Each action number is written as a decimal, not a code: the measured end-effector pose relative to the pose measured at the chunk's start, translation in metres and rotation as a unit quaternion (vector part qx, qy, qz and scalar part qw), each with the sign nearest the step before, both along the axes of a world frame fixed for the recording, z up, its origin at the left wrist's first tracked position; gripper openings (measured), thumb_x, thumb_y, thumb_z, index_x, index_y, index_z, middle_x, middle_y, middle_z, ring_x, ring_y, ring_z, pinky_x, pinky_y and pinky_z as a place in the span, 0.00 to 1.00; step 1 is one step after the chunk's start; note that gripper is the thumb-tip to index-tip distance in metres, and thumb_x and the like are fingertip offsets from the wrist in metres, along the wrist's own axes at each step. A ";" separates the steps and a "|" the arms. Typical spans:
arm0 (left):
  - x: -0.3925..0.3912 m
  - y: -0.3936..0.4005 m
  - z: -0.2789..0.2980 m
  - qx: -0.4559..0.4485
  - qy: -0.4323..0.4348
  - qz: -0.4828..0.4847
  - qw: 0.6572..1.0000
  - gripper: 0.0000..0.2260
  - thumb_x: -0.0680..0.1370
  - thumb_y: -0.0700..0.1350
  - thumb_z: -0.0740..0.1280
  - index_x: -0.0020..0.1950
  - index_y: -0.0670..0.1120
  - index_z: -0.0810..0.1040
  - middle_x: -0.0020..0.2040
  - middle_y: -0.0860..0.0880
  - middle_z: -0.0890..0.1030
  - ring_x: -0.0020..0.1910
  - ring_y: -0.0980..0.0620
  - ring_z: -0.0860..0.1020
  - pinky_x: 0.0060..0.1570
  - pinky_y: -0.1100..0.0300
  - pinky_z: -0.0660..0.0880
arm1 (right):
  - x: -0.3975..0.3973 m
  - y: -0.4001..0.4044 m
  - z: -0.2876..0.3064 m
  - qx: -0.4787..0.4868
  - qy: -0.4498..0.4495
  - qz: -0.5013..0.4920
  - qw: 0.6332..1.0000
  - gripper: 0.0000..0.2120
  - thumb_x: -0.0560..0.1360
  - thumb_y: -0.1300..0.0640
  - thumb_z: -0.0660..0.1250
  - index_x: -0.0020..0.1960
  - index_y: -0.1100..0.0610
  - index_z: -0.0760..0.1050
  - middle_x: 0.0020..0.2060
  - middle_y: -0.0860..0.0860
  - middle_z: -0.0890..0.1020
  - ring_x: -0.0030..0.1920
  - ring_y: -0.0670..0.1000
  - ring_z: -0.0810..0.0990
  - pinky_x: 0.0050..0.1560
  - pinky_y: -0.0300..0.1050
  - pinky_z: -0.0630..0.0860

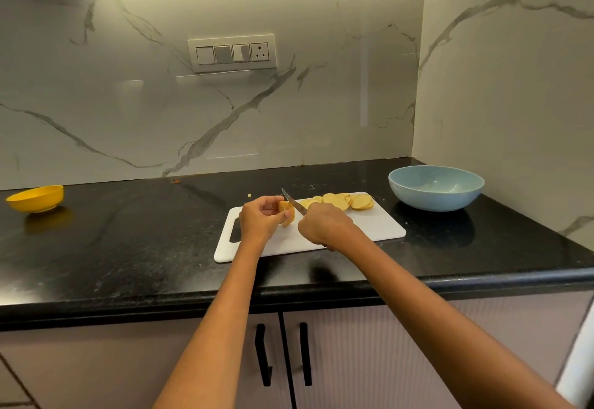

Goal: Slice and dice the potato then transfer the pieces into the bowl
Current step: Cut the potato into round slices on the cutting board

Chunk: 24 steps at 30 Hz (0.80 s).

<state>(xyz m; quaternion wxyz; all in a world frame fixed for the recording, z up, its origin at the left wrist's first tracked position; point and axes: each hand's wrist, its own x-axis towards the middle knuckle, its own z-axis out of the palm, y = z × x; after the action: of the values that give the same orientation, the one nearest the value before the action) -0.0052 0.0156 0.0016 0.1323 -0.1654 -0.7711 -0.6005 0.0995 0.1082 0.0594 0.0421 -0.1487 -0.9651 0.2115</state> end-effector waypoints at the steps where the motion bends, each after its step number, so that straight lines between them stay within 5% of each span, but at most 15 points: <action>1: 0.000 0.000 0.000 -0.001 0.001 -0.001 1.000 0.16 0.68 0.36 0.75 0.55 0.40 0.80 0.49 0.41 0.83 0.48 0.46 0.82 0.54 0.49 0.78 | -0.001 0.000 -0.001 0.003 0.002 0.002 1.000 0.15 0.81 0.55 0.55 0.61 0.62 0.71 0.44 0.54 0.72 0.45 0.52 0.72 0.50 0.43 0.74; 16: -0.001 0.001 0.001 -0.016 0.005 0.006 1.000 0.15 0.68 0.37 0.75 0.54 0.41 0.81 0.49 0.43 0.83 0.48 0.49 0.81 0.53 0.55 0.77 | 0.000 -0.003 -0.009 -0.037 -0.044 0.026 0.998 0.14 0.80 0.58 0.55 0.62 0.63 0.70 0.36 0.53 0.69 0.44 0.52 0.72 0.50 0.44 0.73; 24: 0.003 0.001 0.000 -0.015 0.006 0.004 1.000 0.14 0.69 0.35 0.74 0.54 0.41 0.81 0.49 0.42 0.83 0.46 0.50 0.81 0.51 0.58 0.77 | -0.003 -0.005 0.003 0.025 -0.104 0.055 0.993 0.16 0.81 0.59 0.53 0.63 0.67 0.69 0.34 0.56 0.70 0.32 0.51 0.69 0.36 0.41 0.69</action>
<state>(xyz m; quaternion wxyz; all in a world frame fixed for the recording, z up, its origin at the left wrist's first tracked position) -0.0027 0.0165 0.0018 0.1371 -0.1683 -0.7795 -0.5876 0.0968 0.1030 0.0626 -0.0662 -0.1150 -0.9759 0.1731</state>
